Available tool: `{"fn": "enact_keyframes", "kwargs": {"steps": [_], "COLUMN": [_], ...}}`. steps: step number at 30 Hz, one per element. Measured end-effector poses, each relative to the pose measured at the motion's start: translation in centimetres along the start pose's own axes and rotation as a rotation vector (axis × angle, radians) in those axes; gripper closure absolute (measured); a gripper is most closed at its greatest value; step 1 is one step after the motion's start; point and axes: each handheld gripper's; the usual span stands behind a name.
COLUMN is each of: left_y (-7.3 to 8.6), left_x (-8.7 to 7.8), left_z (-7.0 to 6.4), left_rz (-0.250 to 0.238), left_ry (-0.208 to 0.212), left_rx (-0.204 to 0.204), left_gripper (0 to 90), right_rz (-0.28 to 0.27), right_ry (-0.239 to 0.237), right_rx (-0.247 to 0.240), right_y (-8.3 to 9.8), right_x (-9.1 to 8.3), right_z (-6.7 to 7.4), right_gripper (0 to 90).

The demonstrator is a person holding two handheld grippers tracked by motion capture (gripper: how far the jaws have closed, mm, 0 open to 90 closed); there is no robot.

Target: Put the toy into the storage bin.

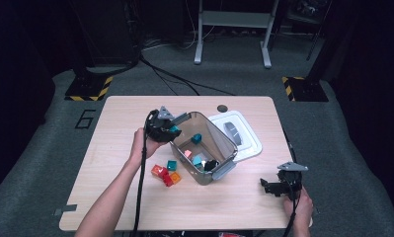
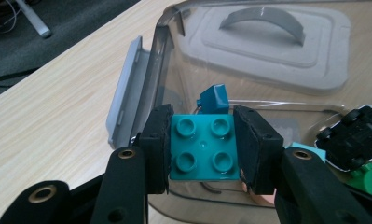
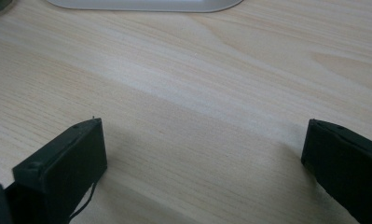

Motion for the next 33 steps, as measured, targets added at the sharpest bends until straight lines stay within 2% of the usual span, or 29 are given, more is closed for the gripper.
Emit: {"fn": "enact_keyframes", "kwargs": {"steps": [7, 11, 17, 21, 27, 29, 33], "left_y": [0.2, 0.2, 0.7, 1.6, 3.6, 4.6, 6.2], "left_x": [-0.1, -0.6, -2.4, -3.7, -4.7, -4.9, -4.7], "left_z": [0.1, 0.2, 0.7, 1.0, 1.7, 2.0, 2.4], "left_rz": [0.005, 0.006, -0.043, -0.050, -0.049, -0.042, 0.006], "left_ry": [0.000, 0.000, -0.008, -0.018, -0.034, -0.038, -0.029], "left_rx": [-0.010, -0.008, -0.048, -0.064, -0.096, -0.111, -0.123], "left_gripper": [56.3, 45.6, 28.6, 20.8, 15.5, 15.1, 13.5], "right_rz": [0.000, 0.000, 0.000, 0.000, 0.000, 0.000, 0.000], "right_ry": [0.000, 0.000, 0.000, 0.000, 0.000, 0.000, 0.000], "right_rx": [0.000, 0.000, 0.000, 0.000, 0.000, 0.000, 0.001], "right_y": [0.0, 0.0, 0.0, 0.0, 0.0, 0.0, 0.0], "right_x": [0.0, 0.0, 0.0, 0.0, 0.0, 0.0, 0.0], "right_z": [0.0, 0.0, 0.0, 0.0, 0.0, 0.0, 0.0], "right_gripper": [0.0, 0.0, 0.0, 0.0, 0.0, 0.0, 0.0]}}
Point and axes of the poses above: each handheld gripper's, and its own axes: x roughly forward along the jaws, y roughly out of its underside, z roughly to its left, and after that the axes turned 13 degrees about -y, right-handed
